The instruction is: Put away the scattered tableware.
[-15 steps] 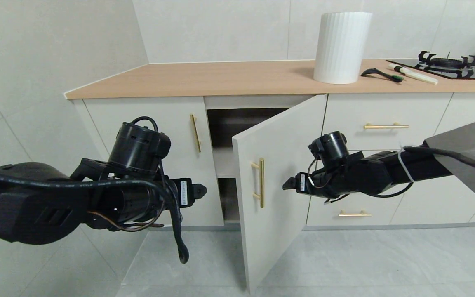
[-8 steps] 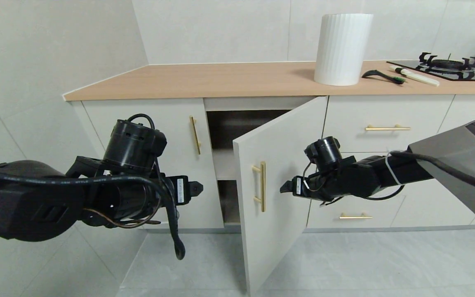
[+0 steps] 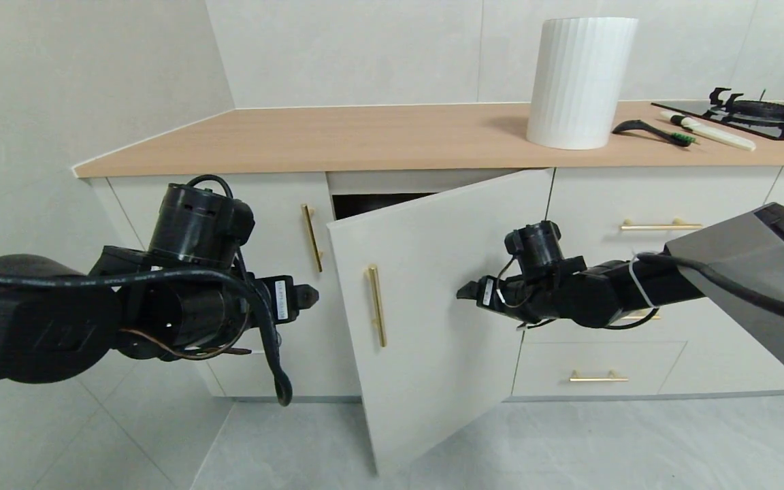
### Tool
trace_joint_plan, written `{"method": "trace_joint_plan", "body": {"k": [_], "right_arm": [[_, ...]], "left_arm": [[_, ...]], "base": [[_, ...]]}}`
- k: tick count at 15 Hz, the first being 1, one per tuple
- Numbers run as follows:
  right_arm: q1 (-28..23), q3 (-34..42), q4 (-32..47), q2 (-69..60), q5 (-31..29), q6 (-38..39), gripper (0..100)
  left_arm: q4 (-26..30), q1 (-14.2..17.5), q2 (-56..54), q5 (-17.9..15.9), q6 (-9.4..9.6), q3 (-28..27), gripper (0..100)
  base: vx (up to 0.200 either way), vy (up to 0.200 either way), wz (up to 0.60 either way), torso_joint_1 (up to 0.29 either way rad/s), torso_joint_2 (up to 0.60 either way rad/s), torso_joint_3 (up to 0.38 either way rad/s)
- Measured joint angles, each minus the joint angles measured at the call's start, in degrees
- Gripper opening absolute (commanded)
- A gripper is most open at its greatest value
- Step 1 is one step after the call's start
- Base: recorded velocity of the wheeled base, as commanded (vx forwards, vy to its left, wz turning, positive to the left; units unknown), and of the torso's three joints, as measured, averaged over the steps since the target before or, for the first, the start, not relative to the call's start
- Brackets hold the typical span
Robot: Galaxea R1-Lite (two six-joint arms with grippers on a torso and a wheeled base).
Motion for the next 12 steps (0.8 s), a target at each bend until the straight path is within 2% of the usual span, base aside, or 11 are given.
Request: {"method": "trace_joint_plan", "body": {"k": [2, 5, 9, 12], "right_arm": [[0.1, -1.4, -1.3, 1.1, -1.4, 3.9, 100], [0.2, -7.5, -2.9, 4.2, -6.9, 8.9, 100], [0.2, -12.3, -2.4, 7.1, -8.6, 13.3, 100], [0.0, -19.2, -2.4, 10.8, -14.7, 14.7, 100]], "left_arm": [[0.0, 0.2, -0.1, 0.0, 0.00, 0.0, 100], [0.0, 0.2, -0.4, 0.0, 0.49, -0.1, 100], [0.0, 0.4, -0.5, 0.0, 0.73, 0.0, 100], [0.0, 0.4, -0.5, 0.0, 0.71, 0.0, 100]], "base": [[0.000, 0.000, 0.00, 0.000, 0.00, 0.000], [0.000, 0.000, 0.00, 0.000, 0.00, 0.000], [0.000, 0.000, 0.00, 0.000, 0.00, 0.000], [0.000, 0.000, 0.00, 0.000, 0.00, 0.000]]}}
